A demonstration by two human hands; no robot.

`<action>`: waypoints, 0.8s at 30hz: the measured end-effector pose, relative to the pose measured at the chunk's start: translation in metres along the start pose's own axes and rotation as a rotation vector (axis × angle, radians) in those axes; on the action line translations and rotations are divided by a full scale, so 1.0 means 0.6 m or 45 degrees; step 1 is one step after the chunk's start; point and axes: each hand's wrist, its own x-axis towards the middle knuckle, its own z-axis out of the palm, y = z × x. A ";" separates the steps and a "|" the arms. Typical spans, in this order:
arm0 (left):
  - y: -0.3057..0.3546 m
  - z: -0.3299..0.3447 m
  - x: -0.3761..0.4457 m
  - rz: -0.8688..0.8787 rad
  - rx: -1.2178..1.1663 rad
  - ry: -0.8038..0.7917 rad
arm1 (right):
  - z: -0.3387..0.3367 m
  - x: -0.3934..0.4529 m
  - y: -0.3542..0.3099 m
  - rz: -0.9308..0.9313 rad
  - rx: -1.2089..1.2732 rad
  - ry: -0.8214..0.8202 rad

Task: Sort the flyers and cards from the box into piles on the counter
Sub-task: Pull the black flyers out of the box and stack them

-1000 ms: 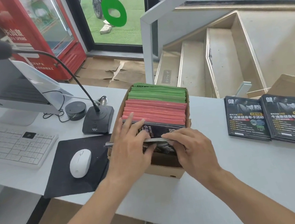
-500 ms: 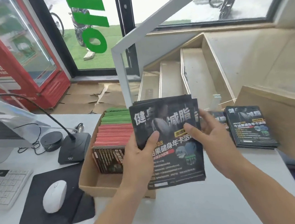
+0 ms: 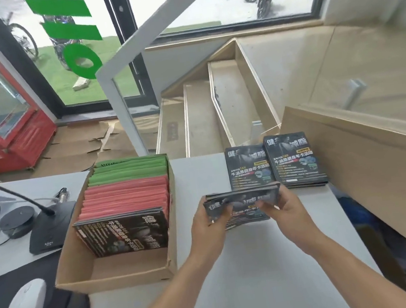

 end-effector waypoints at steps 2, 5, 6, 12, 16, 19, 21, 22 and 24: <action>-0.005 0.004 -0.002 0.043 -0.014 0.065 | -0.003 -0.004 0.008 0.009 0.007 0.010; 0.007 0.016 -0.006 0.156 0.033 0.064 | 0.003 -0.006 0.016 -0.037 -0.013 0.033; 0.012 0.021 -0.009 0.183 0.072 0.053 | 0.008 -0.007 0.015 -0.057 -0.017 0.051; -0.005 0.006 0.006 0.490 0.406 0.085 | 0.007 -0.010 0.018 -0.412 -0.530 0.194; -0.004 0.006 0.008 0.588 0.472 0.073 | 0.008 -0.009 0.027 -0.507 -0.589 0.182; -0.009 0.010 0.013 0.603 0.457 0.102 | 0.006 0.000 0.021 -0.521 -0.610 0.174; -0.012 0.010 0.018 0.597 0.446 0.120 | -0.001 0.005 0.022 -0.547 -0.683 0.151; -0.013 0.010 0.020 0.593 0.445 0.117 | -0.005 0.006 0.025 -0.568 -0.717 0.140; -0.013 0.009 0.022 0.583 0.439 0.105 | -0.011 0.007 0.034 -0.622 -0.770 0.136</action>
